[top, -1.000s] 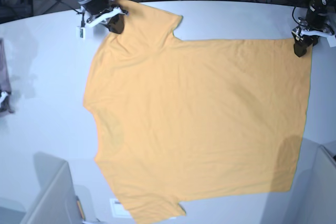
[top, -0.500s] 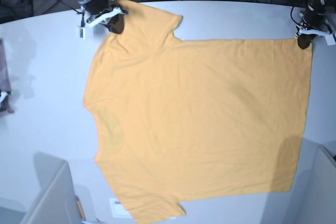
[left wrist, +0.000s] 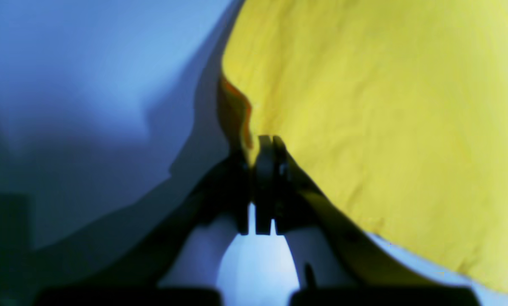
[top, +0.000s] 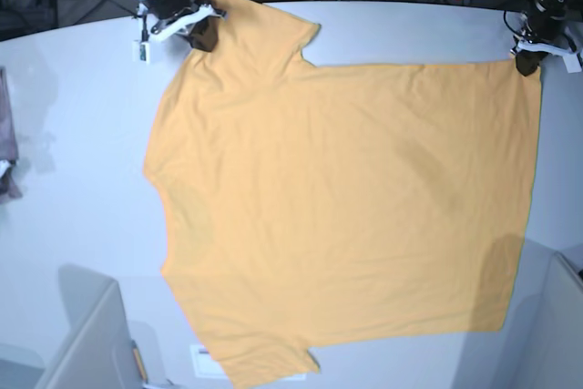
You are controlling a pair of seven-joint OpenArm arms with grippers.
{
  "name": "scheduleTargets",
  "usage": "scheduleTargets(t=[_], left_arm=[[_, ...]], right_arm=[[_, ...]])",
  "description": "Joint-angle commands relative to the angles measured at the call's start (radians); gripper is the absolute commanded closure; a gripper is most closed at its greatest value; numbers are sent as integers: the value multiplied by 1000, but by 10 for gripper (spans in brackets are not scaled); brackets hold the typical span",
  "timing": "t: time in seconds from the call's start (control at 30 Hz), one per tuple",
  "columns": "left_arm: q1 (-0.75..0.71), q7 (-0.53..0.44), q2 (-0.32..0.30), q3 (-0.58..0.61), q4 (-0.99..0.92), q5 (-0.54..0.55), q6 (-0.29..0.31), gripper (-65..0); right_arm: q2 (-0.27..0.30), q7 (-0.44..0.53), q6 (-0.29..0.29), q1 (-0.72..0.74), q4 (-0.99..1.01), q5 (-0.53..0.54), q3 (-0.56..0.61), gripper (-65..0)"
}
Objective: Fold the T-shirt properly
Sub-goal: 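Move both grippers to the shirt's shoulder corners and grasp them, then lift the shoulder corners and drag the shirt toward the robot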
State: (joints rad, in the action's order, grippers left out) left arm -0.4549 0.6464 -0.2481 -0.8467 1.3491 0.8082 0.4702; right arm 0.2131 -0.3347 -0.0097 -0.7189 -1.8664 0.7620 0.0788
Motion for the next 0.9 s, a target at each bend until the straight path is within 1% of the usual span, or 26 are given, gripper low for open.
scheduleTargets(t=[0.0, 0.1, 0.4, 0.53, 0.6, 0.67, 0.87], left_arm=[[-20, 0, -9, -6, 43, -3, -1, 0], [-41, 0, -6, -7, 115, -3, -1, 0], [-74, 0, -10, -9, 198, -6, -1, 0], [-77, 5, -10, -9, 243, -6, -1, 0], [-77, 5, -10, -9, 258, -6, -1, 0], [-74, 5, -10, -9, 261, -6, -1, 0], [-64, 2, -10, -9, 263, -6, -3, 0]], right_arm=[[7, 15, 10, -11, -22, 6, 2, 0], [7, 15, 10, -11, -22, 6, 6, 0], [12, 16, 14, 8, -23, 6, -3, 0], [12, 16, 17, 18, -62, 6, -3, 0], [12, 16, 66, 29, -86, 7, -4, 0], [9, 16, 101, 43, -100, 7, -4, 0], [4, 13, 104, 100, -103, 7, -3, 0]])
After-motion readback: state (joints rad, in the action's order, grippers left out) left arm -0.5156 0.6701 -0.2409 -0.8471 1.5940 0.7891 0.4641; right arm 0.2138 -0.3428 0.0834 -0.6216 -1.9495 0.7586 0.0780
